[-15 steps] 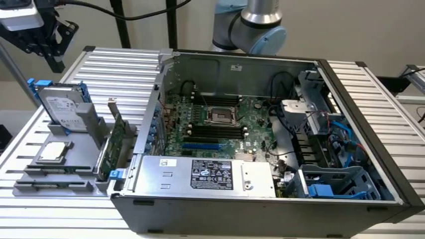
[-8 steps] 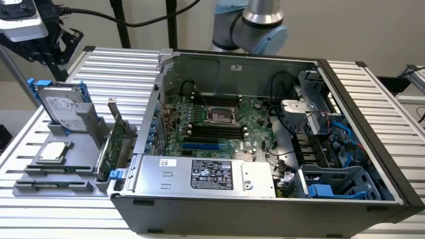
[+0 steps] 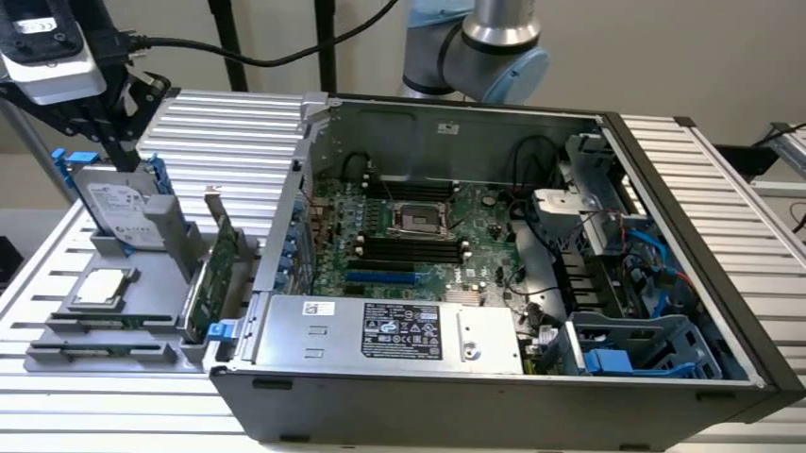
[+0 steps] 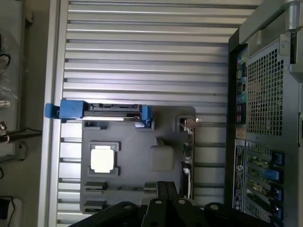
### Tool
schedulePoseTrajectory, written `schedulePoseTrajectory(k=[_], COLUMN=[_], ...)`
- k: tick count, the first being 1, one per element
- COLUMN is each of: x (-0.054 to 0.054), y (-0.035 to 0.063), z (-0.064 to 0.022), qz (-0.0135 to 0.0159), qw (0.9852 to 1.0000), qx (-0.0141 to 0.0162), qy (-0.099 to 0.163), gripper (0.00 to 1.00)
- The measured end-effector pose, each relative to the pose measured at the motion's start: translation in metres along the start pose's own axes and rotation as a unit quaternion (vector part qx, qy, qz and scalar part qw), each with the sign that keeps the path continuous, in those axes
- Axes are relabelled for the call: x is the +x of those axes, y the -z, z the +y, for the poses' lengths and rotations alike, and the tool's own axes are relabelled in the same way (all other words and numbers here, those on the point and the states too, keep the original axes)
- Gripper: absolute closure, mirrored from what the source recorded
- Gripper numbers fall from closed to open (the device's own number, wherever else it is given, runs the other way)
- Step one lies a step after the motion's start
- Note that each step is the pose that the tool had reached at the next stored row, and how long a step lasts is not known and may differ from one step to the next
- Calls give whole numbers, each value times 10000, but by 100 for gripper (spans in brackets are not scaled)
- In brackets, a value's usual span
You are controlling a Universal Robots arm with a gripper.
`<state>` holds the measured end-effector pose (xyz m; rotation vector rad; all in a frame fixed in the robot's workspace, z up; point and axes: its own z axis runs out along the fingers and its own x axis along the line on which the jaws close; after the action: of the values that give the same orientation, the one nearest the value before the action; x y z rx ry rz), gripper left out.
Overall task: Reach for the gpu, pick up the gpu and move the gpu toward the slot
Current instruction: 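Reach for the gpu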
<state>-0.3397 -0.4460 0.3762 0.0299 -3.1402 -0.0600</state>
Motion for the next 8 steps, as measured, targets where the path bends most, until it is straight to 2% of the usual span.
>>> schedulePoseTrajectory(k=[8], x=[-242], y=[-135], z=[-120], qz=[-17], qw=[10000], qx=[0], qy=[1], gripper=[89])
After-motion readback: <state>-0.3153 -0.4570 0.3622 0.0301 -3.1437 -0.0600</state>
